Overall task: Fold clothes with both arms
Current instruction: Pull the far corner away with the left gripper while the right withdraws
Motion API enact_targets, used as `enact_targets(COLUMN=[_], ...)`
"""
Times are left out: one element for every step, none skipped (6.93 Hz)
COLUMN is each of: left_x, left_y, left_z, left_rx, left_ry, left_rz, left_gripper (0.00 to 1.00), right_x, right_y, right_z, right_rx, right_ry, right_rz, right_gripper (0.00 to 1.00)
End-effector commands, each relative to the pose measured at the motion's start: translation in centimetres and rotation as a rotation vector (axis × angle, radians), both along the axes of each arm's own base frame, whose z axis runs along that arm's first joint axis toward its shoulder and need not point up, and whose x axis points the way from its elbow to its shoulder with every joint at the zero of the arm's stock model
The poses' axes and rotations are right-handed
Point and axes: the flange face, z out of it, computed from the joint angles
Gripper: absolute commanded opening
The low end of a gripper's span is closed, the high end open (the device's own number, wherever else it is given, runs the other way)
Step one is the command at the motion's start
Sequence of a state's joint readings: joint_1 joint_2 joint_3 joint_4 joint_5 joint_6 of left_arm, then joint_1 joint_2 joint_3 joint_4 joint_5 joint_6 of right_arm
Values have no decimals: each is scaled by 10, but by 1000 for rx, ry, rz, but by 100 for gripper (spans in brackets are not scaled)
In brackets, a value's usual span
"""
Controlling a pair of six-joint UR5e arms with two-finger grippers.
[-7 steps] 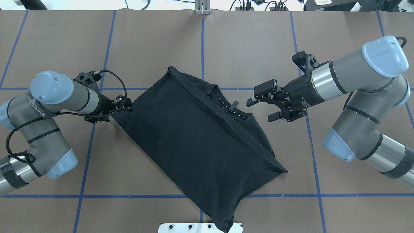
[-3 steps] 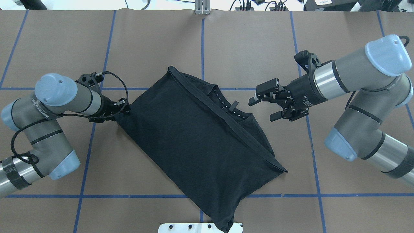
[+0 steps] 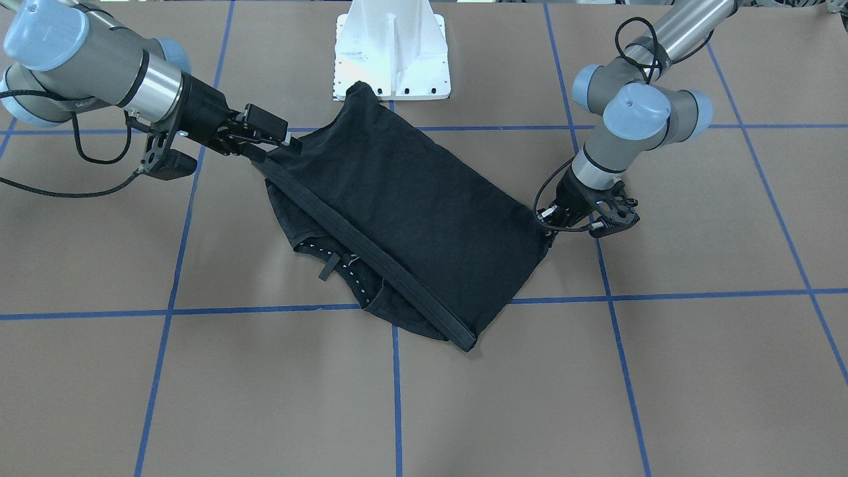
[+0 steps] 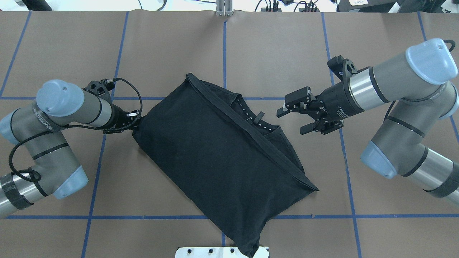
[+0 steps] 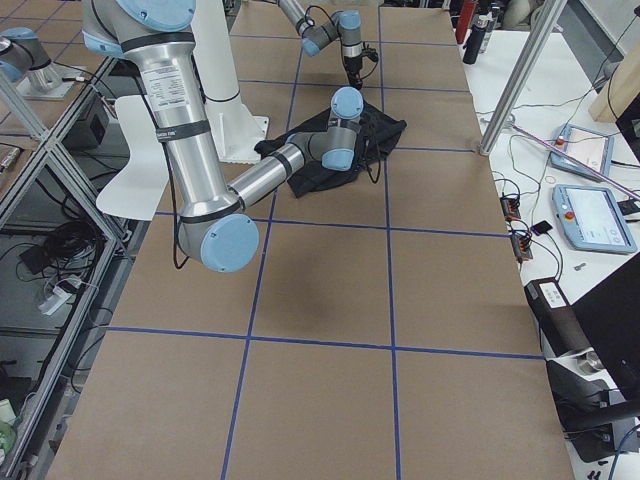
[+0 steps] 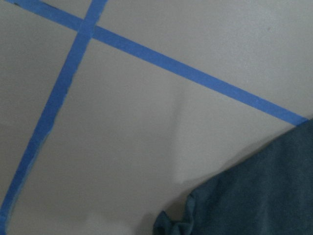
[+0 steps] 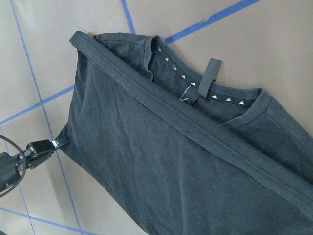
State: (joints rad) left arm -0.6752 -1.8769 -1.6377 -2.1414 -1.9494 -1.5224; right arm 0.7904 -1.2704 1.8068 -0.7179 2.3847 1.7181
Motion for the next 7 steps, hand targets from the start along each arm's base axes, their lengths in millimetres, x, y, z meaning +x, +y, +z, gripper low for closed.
enact_targets(left_x=[-14, -27, -24, -16, -11, 2, 16], left_y=[-8, -31, -57, -87, -110, -126, -146], left_z=[-15, -28, -32, -44, -62, -89, -102], left_rx=[17, 28, 24, 22, 30, 46, 64], left_ry=[17, 30, 23, 20, 28, 43, 31], left_rz=[-28, -68, -97, -123, -142, -152, -181], left_gripper=[0, 0, 0, 0, 0, 0, 0], right_x=[2, 2, 2, 4, 6, 7, 14], right_y=[-1, -2, -2, -4, -6, -7, -8], right_z=[8, 9, 10, 11, 13, 15, 21], right_rx=[-10, -12, -13, -14, -17, -22, -30], right_ry=[11, 13, 14, 16, 19, 22, 30], right_rz=[8, 8, 11, 17, 20, 25, 36], right_gripper=[100, 100, 100, 100, 100, 100, 100])
